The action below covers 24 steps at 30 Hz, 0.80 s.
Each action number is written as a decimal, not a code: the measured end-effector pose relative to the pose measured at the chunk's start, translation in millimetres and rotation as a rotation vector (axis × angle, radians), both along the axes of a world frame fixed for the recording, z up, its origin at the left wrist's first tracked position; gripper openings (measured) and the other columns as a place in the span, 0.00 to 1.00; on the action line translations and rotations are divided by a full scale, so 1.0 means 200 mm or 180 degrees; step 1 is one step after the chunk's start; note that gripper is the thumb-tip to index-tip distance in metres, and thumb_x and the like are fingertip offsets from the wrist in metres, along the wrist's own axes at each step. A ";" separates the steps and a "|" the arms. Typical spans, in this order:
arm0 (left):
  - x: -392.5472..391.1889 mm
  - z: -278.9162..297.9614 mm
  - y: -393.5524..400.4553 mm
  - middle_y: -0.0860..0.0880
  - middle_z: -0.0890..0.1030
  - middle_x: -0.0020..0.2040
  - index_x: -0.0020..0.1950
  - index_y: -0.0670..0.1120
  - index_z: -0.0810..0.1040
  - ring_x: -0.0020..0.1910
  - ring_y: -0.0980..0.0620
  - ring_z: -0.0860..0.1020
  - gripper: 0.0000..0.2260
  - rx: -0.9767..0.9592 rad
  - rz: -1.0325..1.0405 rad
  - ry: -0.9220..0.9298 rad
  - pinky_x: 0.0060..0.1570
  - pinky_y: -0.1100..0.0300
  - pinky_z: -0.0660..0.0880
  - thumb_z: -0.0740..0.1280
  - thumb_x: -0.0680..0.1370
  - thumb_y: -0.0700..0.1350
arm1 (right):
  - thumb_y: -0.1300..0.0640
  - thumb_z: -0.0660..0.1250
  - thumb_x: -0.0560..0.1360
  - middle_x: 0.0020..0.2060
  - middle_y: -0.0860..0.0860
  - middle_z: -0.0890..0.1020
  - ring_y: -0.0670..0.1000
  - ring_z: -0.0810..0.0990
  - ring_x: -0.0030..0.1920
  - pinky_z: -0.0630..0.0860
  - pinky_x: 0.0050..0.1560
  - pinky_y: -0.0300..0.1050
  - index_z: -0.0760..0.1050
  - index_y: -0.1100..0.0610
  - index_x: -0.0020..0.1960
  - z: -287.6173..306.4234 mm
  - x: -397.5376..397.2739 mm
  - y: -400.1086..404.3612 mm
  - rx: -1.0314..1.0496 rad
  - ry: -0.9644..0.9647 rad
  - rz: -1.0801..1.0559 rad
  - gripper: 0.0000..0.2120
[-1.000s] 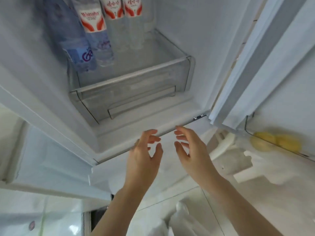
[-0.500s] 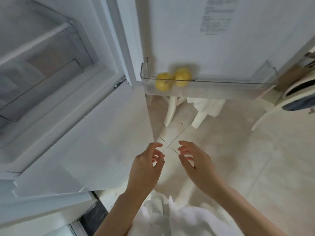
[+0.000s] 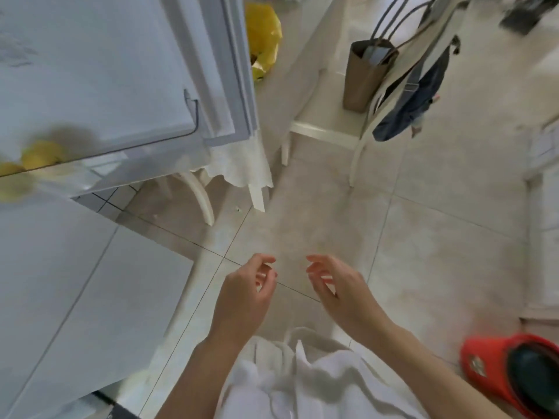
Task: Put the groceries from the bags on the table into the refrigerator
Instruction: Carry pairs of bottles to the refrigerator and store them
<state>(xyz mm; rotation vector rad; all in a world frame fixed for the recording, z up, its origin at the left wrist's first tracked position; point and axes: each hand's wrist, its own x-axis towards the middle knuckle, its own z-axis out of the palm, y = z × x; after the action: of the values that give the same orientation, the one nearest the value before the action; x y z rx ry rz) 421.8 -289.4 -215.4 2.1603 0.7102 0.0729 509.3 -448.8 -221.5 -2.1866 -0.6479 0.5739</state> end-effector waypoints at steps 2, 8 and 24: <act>0.12 0.00 -0.11 0.56 0.84 0.42 0.56 0.51 0.79 0.42 0.60 0.81 0.08 -0.0039 -0.0105 0.0014 0.47 0.56 0.80 0.66 0.78 0.43 | 0.57 0.62 0.80 0.48 0.46 0.80 0.43 0.80 0.50 0.77 0.54 0.45 0.74 0.54 0.63 0.00 0.10 -0.11 0.0018 0.0001 -0.0143 0.12; 0.44 -0.03 -0.21 0.56 0.84 0.41 0.56 0.52 0.78 0.41 0.61 0.81 0.08 -0.0056 -0.0336 0.0182 0.46 0.55 0.79 0.67 0.78 0.43 | 0.57 0.62 0.80 0.47 0.46 0.81 0.43 0.80 0.49 0.78 0.54 0.45 0.74 0.55 0.62 -0.04 0.40 -0.24 -0.0074 0.0015 -0.0360 0.12; 1.54 -0.06 0.19 0.55 0.84 0.44 0.58 0.51 0.78 0.42 0.58 0.81 0.09 -0.0037 -0.0575 0.0283 0.48 0.56 0.79 0.64 0.79 0.45 | 0.57 0.62 0.79 0.46 0.46 0.81 0.45 0.80 0.48 0.78 0.53 0.47 0.74 0.56 0.62 -0.02 1.48 0.31 -0.0037 -0.0250 0.0114 0.12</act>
<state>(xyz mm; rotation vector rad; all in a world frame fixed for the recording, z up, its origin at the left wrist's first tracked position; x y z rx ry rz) 730.6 -251.7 -226.6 2.2176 0.5607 -0.1228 805.2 -386.6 -226.4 -2.2214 -0.7283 0.5134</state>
